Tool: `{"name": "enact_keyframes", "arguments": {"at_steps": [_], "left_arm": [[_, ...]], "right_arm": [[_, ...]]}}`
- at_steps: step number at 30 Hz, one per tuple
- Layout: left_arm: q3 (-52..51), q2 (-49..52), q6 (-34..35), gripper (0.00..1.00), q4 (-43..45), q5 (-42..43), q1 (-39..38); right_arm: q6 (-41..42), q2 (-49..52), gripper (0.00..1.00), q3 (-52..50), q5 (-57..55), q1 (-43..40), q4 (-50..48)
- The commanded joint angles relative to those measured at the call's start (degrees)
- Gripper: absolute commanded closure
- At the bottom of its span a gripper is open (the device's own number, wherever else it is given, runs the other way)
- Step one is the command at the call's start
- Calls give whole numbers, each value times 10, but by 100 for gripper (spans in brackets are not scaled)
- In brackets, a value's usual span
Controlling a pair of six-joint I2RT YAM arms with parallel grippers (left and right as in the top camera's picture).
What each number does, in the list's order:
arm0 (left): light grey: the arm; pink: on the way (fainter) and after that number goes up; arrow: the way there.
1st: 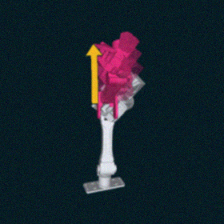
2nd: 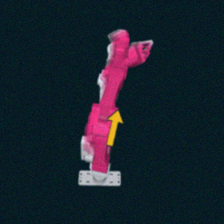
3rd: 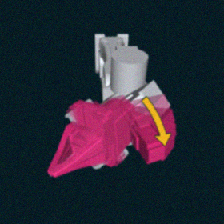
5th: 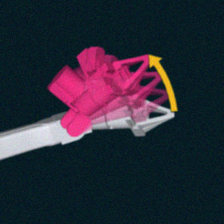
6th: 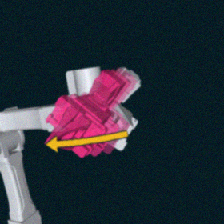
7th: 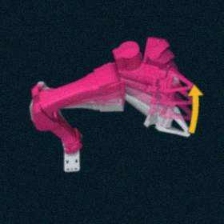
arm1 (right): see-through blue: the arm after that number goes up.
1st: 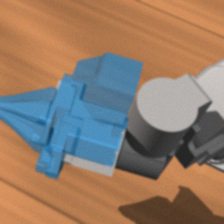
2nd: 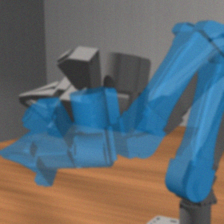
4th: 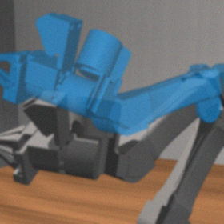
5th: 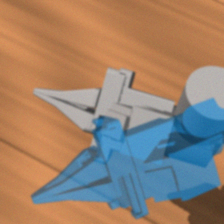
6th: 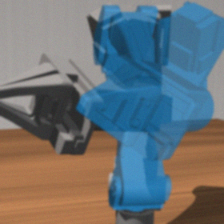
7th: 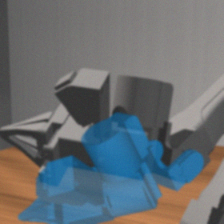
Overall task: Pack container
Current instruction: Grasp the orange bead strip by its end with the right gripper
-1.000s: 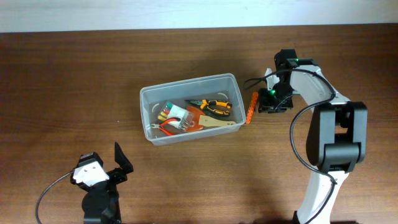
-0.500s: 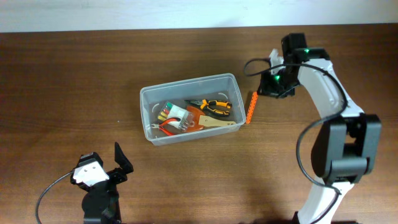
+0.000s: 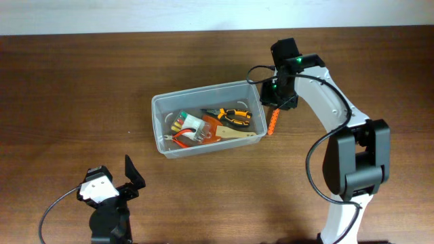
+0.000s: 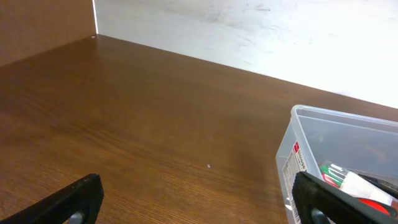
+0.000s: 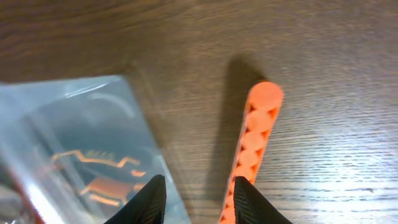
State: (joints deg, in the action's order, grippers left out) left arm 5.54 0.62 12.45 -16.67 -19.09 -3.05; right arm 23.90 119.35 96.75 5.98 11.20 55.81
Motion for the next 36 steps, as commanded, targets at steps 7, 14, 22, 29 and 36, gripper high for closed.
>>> {"name": "enact_keyframes", "arguments": {"at_steps": [7, 14, 22, 29, 36], "left_arm": [[-2, -3, -5, 1, 0, -2, -2], [-2, -3, -5, 1, 0, -2, -2], [-2, -3, -5, 1, 0, -2, -2], [-2, -3, -5, 1, 0, -2, -2], [-2, -3, -5, 1, 0, -2, -2]], "right_arm": [[37, 8, 65, -21, -47, -29, 1], [65, 32, 65, -54, -53, -33, -20], [66, 35, 65, -55, -52, -30, -23], [66, 37, 65, -55, -30, -30, -40], [34, 23, 69, -37, 37, -28, -58]]}}
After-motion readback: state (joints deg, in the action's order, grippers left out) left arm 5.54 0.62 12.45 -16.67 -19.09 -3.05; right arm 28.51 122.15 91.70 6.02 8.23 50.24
